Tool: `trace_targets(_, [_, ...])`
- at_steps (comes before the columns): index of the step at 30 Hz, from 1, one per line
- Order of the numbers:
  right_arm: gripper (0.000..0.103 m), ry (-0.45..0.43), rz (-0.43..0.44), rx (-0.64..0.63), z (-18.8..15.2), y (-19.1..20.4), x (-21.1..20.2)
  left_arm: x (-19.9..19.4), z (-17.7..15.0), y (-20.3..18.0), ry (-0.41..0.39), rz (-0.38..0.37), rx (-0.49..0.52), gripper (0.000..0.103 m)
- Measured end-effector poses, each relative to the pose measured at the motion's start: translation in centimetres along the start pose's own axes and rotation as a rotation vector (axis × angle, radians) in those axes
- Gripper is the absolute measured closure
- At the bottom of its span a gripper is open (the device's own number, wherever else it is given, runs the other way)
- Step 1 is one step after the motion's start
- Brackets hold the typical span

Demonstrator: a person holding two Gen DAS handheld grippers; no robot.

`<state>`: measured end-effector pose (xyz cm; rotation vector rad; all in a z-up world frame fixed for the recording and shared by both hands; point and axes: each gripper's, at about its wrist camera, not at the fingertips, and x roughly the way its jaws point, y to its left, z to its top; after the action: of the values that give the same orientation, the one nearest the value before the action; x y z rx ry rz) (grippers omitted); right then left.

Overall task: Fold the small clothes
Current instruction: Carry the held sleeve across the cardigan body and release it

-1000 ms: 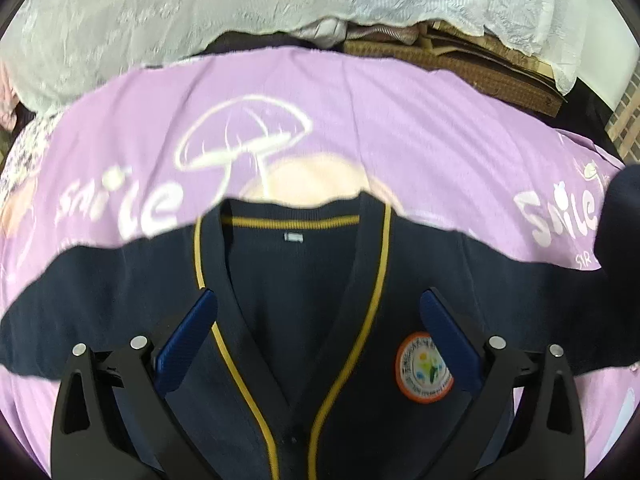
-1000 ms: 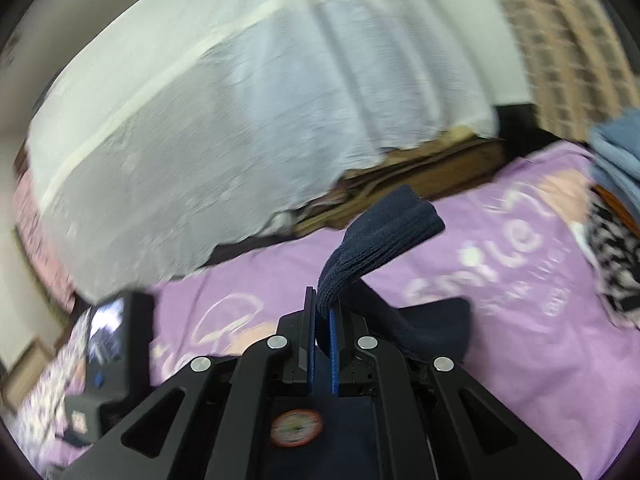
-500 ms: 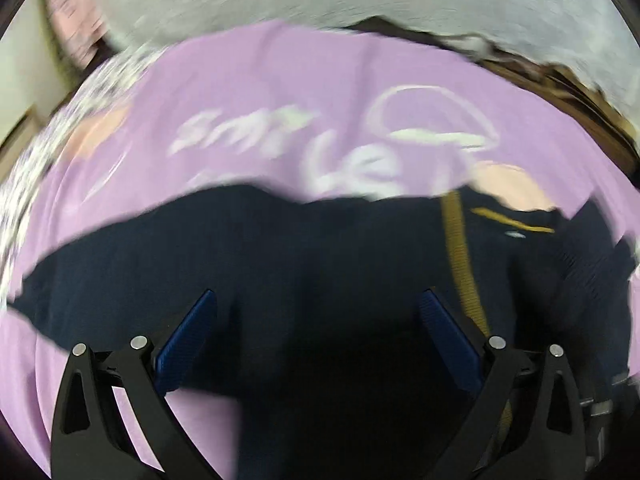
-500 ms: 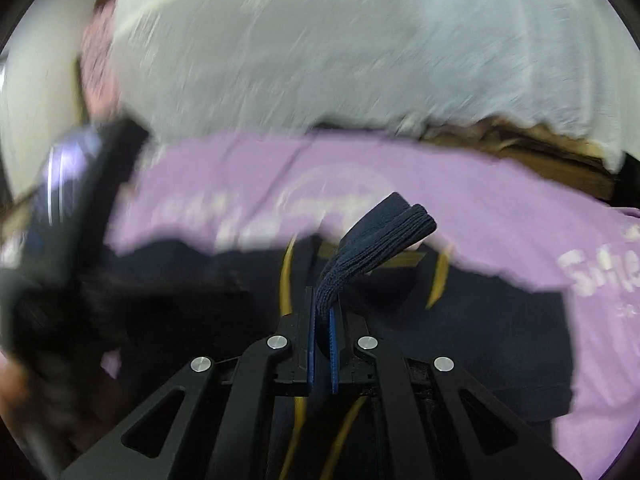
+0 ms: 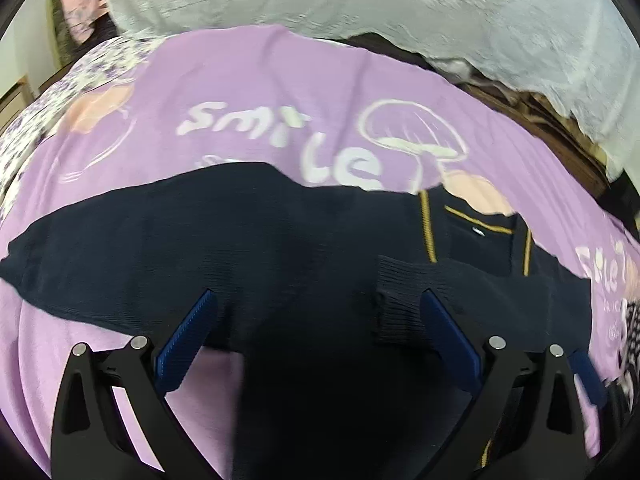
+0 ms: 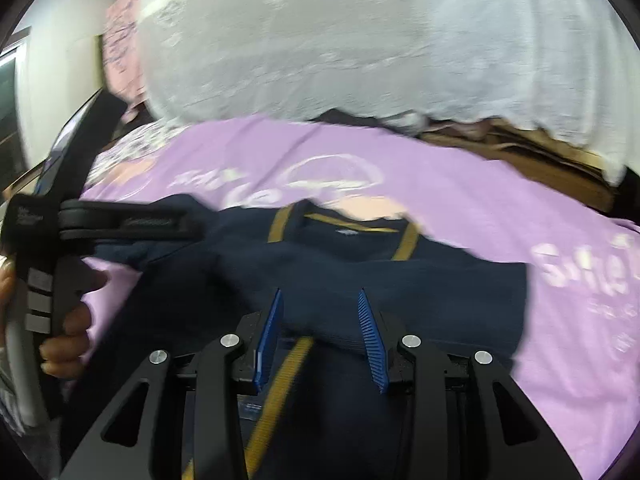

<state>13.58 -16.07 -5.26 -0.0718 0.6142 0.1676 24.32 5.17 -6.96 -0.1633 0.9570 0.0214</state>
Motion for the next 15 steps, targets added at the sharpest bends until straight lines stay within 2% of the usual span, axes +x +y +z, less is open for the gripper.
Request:
trace_targets(2, [0.079, 0.005, -0.066, 0.052, 0.2, -2.5, 0.1, 0.3, 0.1, -1.0, 0.011, 0.002, 0.016, 0.004])
trace_targets(3, [0.094, 0.018, -0.082, 0.081, 0.5, -3.6, 0.5, 0.1, 0.3, -1.9, 0.007, -0.006, 0.029, 0.004])
trace_targets(4, [0.097, 0.039, -0.087, 0.140, 0.7, -5.4, 0.9, -0.2, 0.3, -2.4, -0.001, -0.014, 0.041, 0.004])
trace_targets(7, [0.098, 0.067, -0.075, 0.293, 0.7, -10.0, 2.0, -0.8, 0.4, -5.0, -0.043, -0.025, 0.110, 0.004])
trace_targets(9, [0.098, 0.109, -0.105, 0.350, 0.2, -12.1, 3.4, 0.8, 0.3, -6.6, -0.031, 0.029, 0.178, 0.004])
trace_targets(10, [0.103, 0.157, -0.120, 0.391, -0.6, -13.4, 4.6, 1.9, 0.2, -7.0, -0.010, 0.060, 0.198, 0.004])
trace_targets(11, [0.103, 0.194, -0.112, 0.424, -1.4, -14.2, 5.6, 4.3, -0.2, -7.1, 0.044, 0.123, 0.212, 0.004])
trace_targets(12, [0.103, 0.206, -0.077, 0.473, -2.2, -15.2, 6.2, 5.9, -0.6, -6.8, 0.083, 0.115, 0.204, 0.004])
trace_targets(14, [0.103, 0.190, -0.038, 0.512, -2.6, -15.8, 5.8, 5.7, -0.8, -6.2, 0.044, 0.080, 0.170, 0.004])
trace_targets(15, [0.103, 0.187, -0.043, 0.507, -2.5, -15.8, 5.5, 5.5, -0.7, -6.4, 0.052, 0.091, 0.185, 0.004])
